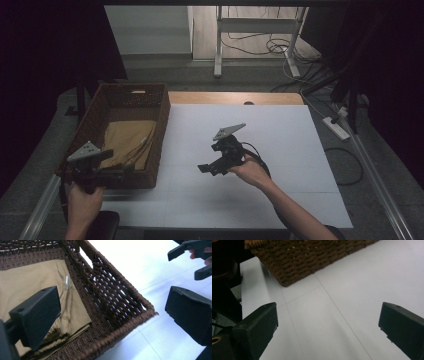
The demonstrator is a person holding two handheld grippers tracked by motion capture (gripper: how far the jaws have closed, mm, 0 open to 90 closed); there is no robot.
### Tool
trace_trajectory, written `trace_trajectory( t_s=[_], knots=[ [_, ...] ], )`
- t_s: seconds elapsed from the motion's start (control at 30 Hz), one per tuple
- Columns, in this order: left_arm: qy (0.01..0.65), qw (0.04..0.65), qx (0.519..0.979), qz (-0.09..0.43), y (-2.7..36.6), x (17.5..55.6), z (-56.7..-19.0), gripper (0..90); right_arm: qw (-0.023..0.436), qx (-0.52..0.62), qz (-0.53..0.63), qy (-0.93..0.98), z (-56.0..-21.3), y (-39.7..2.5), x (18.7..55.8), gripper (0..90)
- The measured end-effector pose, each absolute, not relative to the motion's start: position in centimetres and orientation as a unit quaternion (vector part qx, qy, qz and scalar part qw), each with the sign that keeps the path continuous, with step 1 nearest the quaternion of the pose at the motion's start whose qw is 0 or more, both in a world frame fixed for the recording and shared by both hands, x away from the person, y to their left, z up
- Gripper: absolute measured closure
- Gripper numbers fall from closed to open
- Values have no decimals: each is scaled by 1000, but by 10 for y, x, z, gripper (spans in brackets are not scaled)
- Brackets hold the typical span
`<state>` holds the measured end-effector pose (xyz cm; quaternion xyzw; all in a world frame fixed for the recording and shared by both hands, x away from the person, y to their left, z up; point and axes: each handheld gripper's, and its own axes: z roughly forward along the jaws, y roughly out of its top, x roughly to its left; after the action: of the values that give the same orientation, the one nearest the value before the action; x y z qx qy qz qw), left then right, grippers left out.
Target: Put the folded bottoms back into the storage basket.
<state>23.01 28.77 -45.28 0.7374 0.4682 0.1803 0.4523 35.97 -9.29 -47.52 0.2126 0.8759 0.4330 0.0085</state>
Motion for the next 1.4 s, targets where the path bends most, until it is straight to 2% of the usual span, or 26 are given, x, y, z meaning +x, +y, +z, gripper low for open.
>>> trace_trajectory(
  t_s=[0.57, 0.87, 1.4],
  knots=[
    [470, 460, 730, 188, 292, 199, -472, 6, 23, 226, 432, 873, -481, -121, 350, 32],
    [475, 461, 719, 210, 292, 189, -477, 15, 28, 227, 435, 871, -481, -129, 345, 32],
    [477, 423, 743, 204, 284, 182, -489, 1, 46, 234, 431, 870, -481, -147, 337, 33]
  ],
)
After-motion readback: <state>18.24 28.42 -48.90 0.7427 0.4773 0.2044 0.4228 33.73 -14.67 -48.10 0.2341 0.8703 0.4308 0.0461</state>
